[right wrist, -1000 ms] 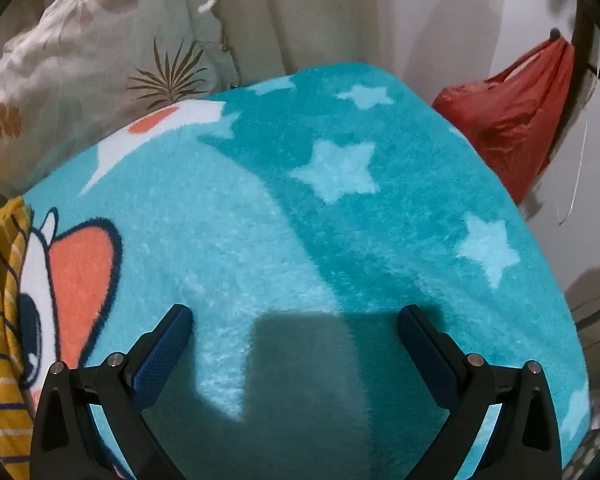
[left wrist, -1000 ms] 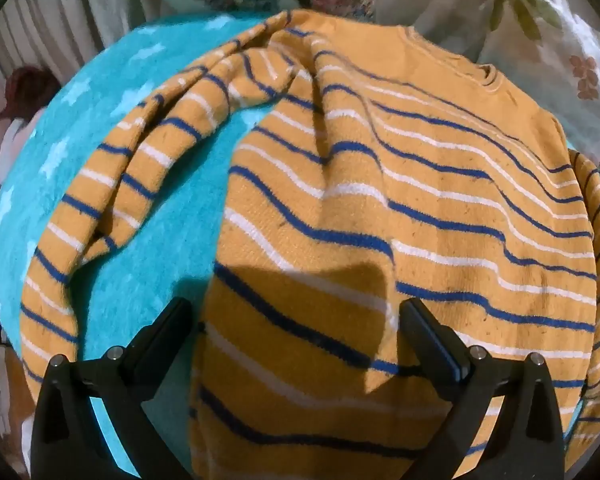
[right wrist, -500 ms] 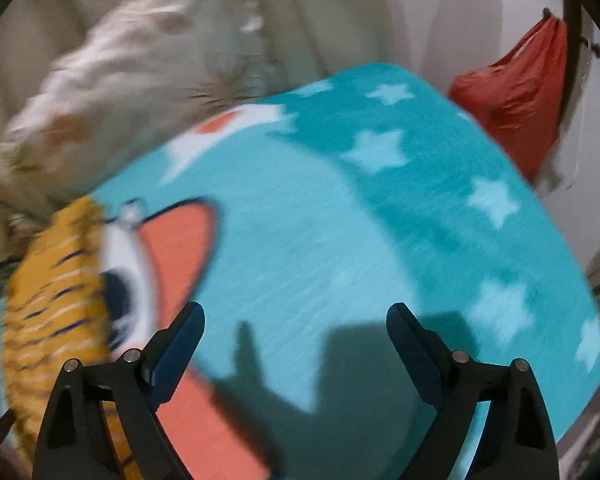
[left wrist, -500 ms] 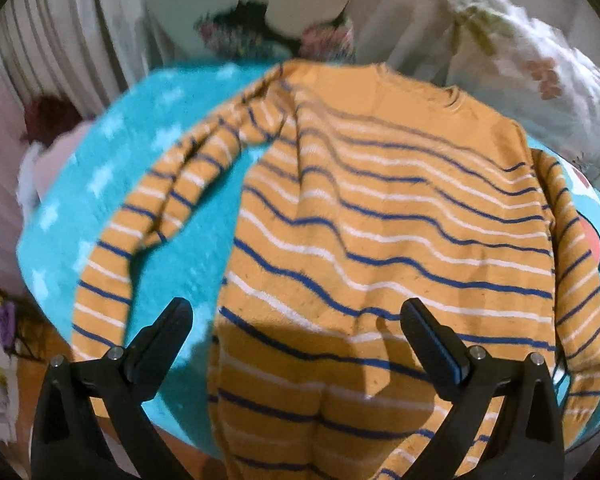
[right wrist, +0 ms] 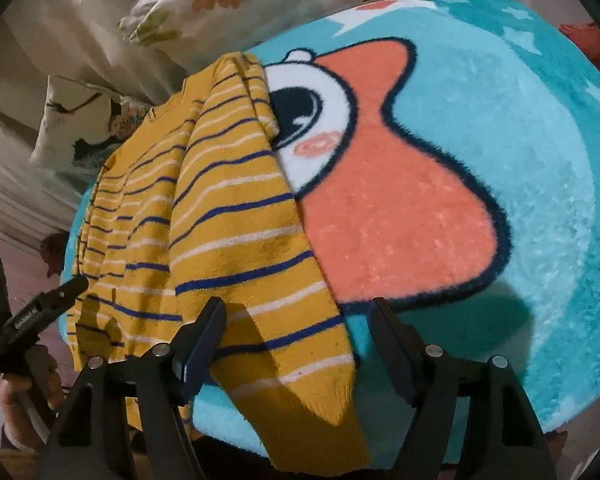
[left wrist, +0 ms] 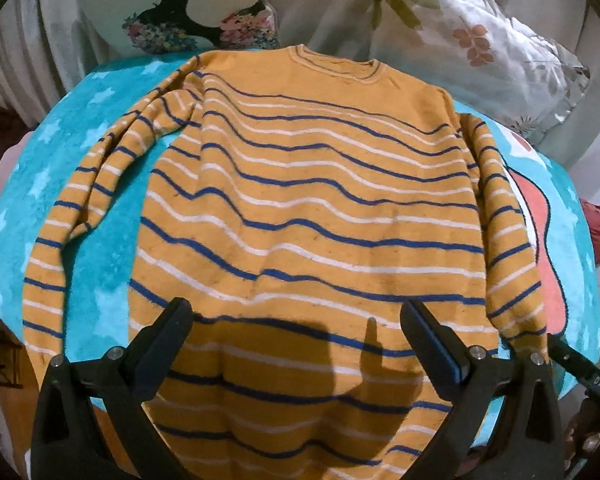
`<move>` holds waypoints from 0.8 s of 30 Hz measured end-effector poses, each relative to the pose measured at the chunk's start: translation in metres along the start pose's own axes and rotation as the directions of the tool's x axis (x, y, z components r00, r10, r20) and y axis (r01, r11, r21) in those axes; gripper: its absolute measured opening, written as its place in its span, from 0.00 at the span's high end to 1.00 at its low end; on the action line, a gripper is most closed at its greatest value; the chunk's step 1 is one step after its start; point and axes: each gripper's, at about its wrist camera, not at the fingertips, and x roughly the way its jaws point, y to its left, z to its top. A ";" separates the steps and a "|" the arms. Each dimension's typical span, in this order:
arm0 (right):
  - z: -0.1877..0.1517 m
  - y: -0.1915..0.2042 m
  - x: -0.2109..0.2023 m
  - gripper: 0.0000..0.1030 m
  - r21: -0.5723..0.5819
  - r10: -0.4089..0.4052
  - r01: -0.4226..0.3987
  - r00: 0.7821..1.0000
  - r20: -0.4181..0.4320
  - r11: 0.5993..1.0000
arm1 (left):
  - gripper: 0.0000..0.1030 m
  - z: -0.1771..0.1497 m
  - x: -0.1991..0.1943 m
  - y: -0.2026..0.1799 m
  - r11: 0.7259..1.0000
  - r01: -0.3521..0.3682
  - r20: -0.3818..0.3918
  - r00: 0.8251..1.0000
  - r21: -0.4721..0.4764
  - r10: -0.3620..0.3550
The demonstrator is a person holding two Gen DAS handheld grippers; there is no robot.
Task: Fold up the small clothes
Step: 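Move both tools over the spread-out orange striped sweater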
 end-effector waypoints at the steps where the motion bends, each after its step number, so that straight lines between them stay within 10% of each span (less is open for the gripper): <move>1: 0.000 0.000 -0.001 0.31 -0.009 -0.007 0.007 1.000 -0.004 1.000 | 0.00 0.000 -0.001 -0.002 1.000 0.003 0.004 1.000 0.003 -0.003; 6: -0.004 0.013 0.007 0.88 -0.073 0.003 -0.008 0.997 -0.072 0.997 | 0.00 0.002 -0.004 0.002 1.000 0.000 -0.005 1.000 -0.002 0.000; 8: -0.001 0.015 0.009 0.92 -0.089 0.009 -0.017 0.996 -0.092 0.996 | 0.00 0.001 -0.007 0.005 1.000 -0.004 0.004 1.000 -0.009 0.004; 14: 0.049 -0.038 -0.058 0.92 0.007 -0.173 0.173 0.978 0.118 0.985 | 0.00 0.005 -0.023 0.029 0.998 -0.044 0.064 0.997 -0.048 0.047; 19: 0.076 -0.090 -0.072 0.88 0.105 -0.545 0.535 0.829 0.125 0.838 | 0.00 0.008 -0.033 0.058 0.992 -0.091 0.084 0.992 -0.093 0.099; 24: 0.073 -0.088 -0.094 0.54 0.175 -0.454 0.423 0.866 0.212 0.889 | 0.00 0.005 -0.042 0.104 0.975 -0.158 0.064 0.983 -0.158 0.169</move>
